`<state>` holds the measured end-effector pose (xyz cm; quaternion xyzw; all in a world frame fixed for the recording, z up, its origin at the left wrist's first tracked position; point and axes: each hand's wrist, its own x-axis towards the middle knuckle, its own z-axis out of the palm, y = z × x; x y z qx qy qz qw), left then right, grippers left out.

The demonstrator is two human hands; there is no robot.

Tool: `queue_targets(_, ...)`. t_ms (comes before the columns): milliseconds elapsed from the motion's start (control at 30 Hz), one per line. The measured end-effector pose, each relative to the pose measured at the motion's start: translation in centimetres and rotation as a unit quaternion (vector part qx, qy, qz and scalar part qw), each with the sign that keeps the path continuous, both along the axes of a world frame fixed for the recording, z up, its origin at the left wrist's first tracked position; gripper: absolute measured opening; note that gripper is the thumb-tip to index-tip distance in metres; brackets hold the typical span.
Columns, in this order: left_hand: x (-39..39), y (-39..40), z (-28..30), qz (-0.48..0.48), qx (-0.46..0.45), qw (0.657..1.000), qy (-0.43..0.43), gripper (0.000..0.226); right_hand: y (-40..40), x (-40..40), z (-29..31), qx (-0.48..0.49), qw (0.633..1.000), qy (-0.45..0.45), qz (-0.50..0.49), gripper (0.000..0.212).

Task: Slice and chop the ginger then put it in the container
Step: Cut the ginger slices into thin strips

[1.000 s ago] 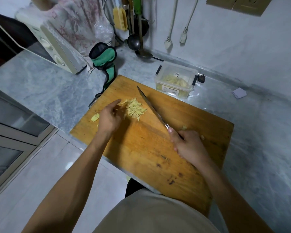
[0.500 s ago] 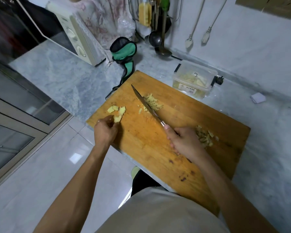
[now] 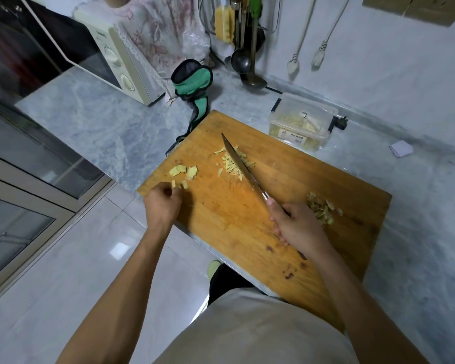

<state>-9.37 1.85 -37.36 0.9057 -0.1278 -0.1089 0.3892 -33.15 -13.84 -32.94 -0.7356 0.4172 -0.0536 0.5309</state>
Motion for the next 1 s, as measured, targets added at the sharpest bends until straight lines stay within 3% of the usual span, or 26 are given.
queue_targets(33, -0.9, 0.0, 0.3, 0.013, -0.020, 0.999, 0.028, 0.006, 0.0, -0.1, -0.1, 0.008, 1.000, 0.001, -0.004, 0.066)
queue_targets(100, -2.6, 0.0, 0.0, 0.027, -0.059, 0.993, 0.097, 0.011, 0.2, -0.3, -0.2, 0.016, 1.000, 0.004, -0.006, 0.065)
queue_targets(233, -5.7, -1.1, -0.7, 0.043, -0.137, 0.954, 0.262, 0.007, 0.3, -1.0, -0.2, 0.016, 1.000, 0.009, -0.009, 0.065)
queue_targets(333, -6.7, -2.0, -0.9, 0.053, -0.144, 0.934, 0.321, 0.007, 0.3, -1.4, -0.2, 0.013, 1.000, 0.014, -0.007, 0.065)
queue_targets(400, -6.7, -2.0, -1.3, 0.048, -0.109, 0.949, 0.291, 0.004, 0.3, -1.7, -0.3, 0.012, 1.000, 0.014, -0.009, 0.064)
queue_targets(467, -6.4, -1.8, -1.5, 0.011, -0.033, 0.982, 0.187, 0.011, 0.2, -1.8, -0.3, 0.013, 1.000, 0.007, -0.013, 0.063)
queue_targets(567, -6.0, -1.5, -1.8, -0.020, 0.018, 0.993, 0.114, 0.020, 0.4, -1.8, -0.3, 0.017, 1.000, -0.001, -0.023, 0.062)
queue_targets(667, -5.3, -1.3, -1.9, -0.019, 0.013, 0.992, 0.123, 0.016, 0.5, -1.9, -0.2, 0.020, 0.999, -0.003, -0.025, 0.062)
queue_targets(767, -3.9, -1.0, -1.5, -0.019, -0.014, 0.997, 0.079, 0.010, 0.4, -1.9, -0.2, 0.022, 1.000, -0.003, -0.021, 0.062)
queue_targets(1000, 1.4, -1.7, -1.4, -0.037, 0.015, 0.999, -0.011, 0.024, 0.3, -1.7, -0.3, 0.015, 1.000, -0.001, -0.016, 0.061)
